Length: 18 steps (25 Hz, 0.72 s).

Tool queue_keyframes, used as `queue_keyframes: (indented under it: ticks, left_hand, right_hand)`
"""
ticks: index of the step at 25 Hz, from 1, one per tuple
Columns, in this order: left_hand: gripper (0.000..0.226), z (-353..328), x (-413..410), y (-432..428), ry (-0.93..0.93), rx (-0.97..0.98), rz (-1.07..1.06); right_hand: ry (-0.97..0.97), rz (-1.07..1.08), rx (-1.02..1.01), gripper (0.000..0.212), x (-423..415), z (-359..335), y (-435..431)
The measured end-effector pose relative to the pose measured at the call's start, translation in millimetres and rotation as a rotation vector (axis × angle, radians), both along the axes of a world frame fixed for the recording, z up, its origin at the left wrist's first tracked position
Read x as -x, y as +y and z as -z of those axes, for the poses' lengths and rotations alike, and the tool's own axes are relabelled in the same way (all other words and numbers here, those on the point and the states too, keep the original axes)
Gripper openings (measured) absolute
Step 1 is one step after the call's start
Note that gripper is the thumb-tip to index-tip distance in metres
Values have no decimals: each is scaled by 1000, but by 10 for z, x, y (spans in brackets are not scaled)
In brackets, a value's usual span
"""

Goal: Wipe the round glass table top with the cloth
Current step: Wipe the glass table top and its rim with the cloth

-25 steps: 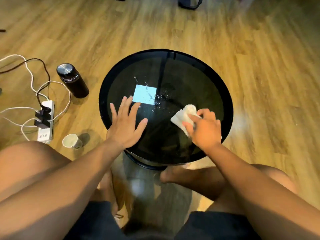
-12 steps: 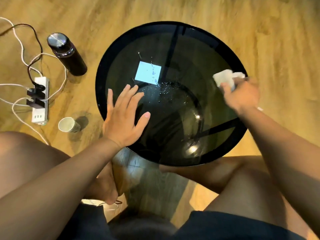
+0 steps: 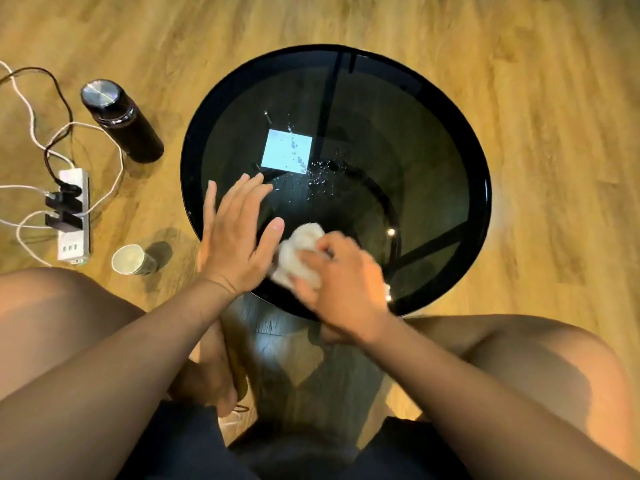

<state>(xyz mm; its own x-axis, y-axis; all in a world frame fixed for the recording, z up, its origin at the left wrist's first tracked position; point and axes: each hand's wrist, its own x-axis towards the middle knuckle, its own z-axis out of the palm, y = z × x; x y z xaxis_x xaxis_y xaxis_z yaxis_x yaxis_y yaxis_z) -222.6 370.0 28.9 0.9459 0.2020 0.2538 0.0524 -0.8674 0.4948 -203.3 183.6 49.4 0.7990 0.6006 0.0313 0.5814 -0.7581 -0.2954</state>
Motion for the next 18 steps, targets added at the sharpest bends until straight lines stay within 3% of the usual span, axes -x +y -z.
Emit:
queue_keyframes:
  ticks: [3,8,10,13,18]
  left_hand:
    - [53,25,-9,-1,22,-17,-28]
    - [51,23,-11,11,41,9,-17]
    - [51,18,-21,7,46,3,-22]
    - [52,6,-25,1,51,15,-22]
    - [51,4,-27,2,37,6,-19]
  right_hand:
    - [-33,227,29,32,-751,1,-387]
    - [-111,506,299,40,-2256,-100,-1152]
    - [-120,595,312,42,-2522,-139,-1263]
    - [-55,608,232,41,-2338,-119,-1137]
    - [-52,377,161,38,-979,-147,-589]
